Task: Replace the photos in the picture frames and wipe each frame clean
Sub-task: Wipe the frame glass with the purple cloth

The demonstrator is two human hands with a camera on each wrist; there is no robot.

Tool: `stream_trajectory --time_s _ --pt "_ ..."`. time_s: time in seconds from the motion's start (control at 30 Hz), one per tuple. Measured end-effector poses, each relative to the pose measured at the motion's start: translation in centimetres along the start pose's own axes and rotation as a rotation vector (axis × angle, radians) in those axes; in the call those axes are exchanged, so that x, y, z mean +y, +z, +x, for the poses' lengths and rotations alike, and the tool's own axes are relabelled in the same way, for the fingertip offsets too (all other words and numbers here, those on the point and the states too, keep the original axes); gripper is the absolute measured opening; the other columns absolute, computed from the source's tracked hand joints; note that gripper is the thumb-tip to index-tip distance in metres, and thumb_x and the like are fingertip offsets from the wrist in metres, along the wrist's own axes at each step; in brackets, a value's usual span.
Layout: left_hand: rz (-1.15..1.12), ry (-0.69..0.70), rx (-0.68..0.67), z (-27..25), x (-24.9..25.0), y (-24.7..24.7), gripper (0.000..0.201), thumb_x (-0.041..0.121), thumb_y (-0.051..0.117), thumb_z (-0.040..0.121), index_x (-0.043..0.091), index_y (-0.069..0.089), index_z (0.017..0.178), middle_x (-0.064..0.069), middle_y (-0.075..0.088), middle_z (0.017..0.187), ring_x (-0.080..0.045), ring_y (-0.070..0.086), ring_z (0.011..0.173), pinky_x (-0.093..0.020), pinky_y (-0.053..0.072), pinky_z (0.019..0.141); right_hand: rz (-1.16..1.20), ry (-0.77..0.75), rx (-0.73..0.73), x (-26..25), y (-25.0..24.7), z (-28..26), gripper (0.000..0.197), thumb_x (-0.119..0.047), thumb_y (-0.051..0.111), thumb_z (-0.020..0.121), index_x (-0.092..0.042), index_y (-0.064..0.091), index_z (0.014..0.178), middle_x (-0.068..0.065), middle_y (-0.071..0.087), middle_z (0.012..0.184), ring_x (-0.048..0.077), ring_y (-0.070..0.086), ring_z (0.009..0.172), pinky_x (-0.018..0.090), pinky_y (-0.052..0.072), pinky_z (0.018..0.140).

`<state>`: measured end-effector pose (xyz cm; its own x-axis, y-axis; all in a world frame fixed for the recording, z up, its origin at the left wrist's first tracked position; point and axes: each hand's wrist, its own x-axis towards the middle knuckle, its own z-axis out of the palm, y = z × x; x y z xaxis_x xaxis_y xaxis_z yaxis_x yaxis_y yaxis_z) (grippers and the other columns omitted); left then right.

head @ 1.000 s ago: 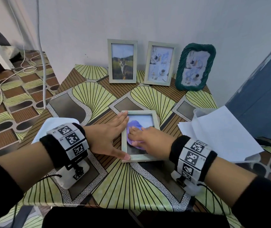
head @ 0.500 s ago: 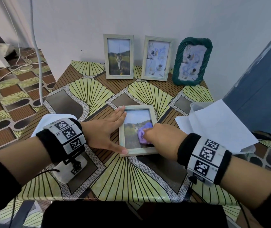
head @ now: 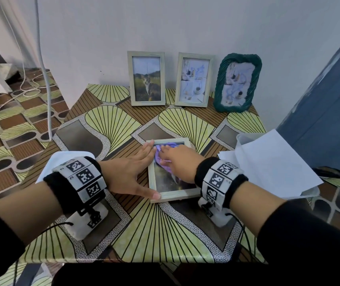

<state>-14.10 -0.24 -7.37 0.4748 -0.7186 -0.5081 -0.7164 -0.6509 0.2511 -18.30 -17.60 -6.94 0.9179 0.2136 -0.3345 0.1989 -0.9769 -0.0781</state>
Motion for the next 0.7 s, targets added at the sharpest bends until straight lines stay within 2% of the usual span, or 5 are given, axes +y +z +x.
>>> stream_trajectory --time_s 0.1,0.33,0.53,0.6,0.7 --pt "0.015 0.003 0.008 -0.1 -0.1 0.2 0.135 0.093 0.041 0.061 0.017 -0.032 0.146 0.007 -0.047 0.147 -0.006 -0.033 0.140 -0.031 -0.001 0.122 0.055 -0.069 0.025 -0.2 0.9 -0.5 0.035 -0.022 0.039 0.103 -0.009 0.051 0.135 0.011 0.041 0.148 0.030 0.047 0.127 0.033 0.038 0.099" --pt "0.054 0.024 0.031 0.1 0.0 0.2 0.135 0.090 0.044 0.064 0.014 -0.031 0.146 0.004 -0.045 0.149 -0.006 -0.035 0.139 -0.023 -0.009 0.116 0.066 -0.140 0.028 -0.6 1.8 -2.9 0.039 -0.033 0.036 0.105 -0.011 0.049 0.134 0.008 0.044 0.144 0.027 0.046 0.127 0.042 0.038 0.103" --pt "0.060 0.077 0.025 -0.6 0.2 0.5 0.133 0.088 0.051 0.066 0.020 -0.030 0.147 0.007 -0.045 0.149 -0.005 -0.032 0.140 -0.026 -0.008 0.117 0.575 -0.107 0.169 0.7 1.7 -6.2 0.065 -0.070 0.041 0.089 -0.035 0.044 0.143 0.001 0.064 0.128 0.017 0.064 0.110 0.034 0.050 0.096" --pt "0.066 0.082 0.032 -0.9 0.4 1.0 0.134 0.089 0.051 0.064 0.022 -0.032 0.145 0.008 -0.048 0.147 -0.004 -0.031 0.141 -0.026 -0.005 0.119 0.661 -0.105 0.285 1.3 1.6 -7.3 0.063 -0.070 0.035 0.091 -0.029 0.054 0.136 -0.004 0.070 0.116 0.008 0.065 0.100 0.029 0.050 0.091" --pt "0.066 0.084 0.037 -1.5 0.8 1.9 0.135 0.090 0.050 0.064 0.023 -0.036 0.142 0.012 -0.052 0.143 -0.003 -0.032 0.140 -0.025 -0.005 0.119 0.552 -0.032 0.456 2.7 2.2 -8.9 0.048 -0.044 0.036 0.103 -0.007 0.066 0.109 0.007 0.072 0.095 0.022 0.064 0.089 0.041 0.049 0.083"
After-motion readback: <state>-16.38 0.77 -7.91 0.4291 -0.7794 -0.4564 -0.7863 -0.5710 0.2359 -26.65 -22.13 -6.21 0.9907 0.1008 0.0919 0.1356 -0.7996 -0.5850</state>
